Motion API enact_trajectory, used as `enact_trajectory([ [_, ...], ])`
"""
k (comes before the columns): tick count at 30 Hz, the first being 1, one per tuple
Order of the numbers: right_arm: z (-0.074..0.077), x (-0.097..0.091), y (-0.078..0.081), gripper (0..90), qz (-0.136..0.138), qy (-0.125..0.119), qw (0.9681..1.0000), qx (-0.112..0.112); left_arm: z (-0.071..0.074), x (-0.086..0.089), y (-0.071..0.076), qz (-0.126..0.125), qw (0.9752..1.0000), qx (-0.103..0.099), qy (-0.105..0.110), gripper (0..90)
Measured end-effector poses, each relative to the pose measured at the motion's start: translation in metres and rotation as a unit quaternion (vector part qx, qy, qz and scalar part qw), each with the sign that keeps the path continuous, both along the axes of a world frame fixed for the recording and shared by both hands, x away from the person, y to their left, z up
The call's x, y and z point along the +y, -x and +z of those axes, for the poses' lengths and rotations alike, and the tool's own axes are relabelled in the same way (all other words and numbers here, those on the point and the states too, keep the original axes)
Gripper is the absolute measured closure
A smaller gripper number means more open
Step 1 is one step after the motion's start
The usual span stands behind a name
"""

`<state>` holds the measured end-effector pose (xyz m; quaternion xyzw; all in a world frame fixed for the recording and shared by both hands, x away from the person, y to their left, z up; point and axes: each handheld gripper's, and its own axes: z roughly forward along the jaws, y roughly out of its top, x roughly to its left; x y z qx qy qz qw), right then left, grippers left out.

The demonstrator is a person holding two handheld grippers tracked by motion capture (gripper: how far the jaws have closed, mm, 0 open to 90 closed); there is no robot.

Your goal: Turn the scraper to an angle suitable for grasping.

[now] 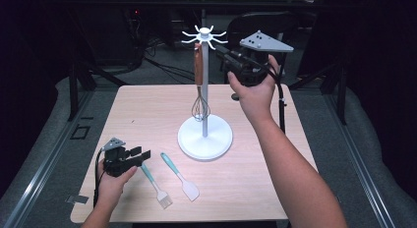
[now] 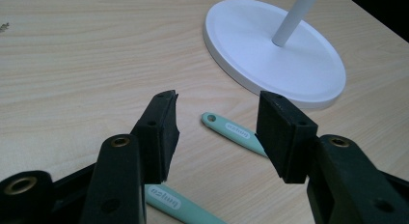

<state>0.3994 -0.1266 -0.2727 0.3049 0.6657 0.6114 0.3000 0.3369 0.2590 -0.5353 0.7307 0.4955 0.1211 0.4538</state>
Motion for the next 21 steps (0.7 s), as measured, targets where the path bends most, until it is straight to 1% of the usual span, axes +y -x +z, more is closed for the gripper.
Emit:
enact_trajectory([
  [6, 0.0, 0.005, 0.003, 90.0, 0.002, 0.006, 1.0, -0.005, -0.001, 0.0, 0.0, 0.003, 1.0, -0.002, 0.002, 49.4],
  [14, 0.002, 0.02, 0.006, 90.0, 0.01, 0.015, 0.9998, -0.012, -0.001, 0.0, 0.0, 0.004, 1.0, 0.0, 0.001, 49.5],
  [19, 0.001, 0.023, 0.009, 90.0, 0.009, 0.027, 0.9994, -0.017, -0.002, 0.001, 0.0, 0.005, 1.0, -0.002, 0.004, 49.5],
  [21, -0.002, 0.022, 0.011, 88.7, 0.009, 0.03, 0.9994, -0.015, -0.002, 0.001, 0.0, 0.006, 1.0, -0.001, 0.003, 49.6],
])
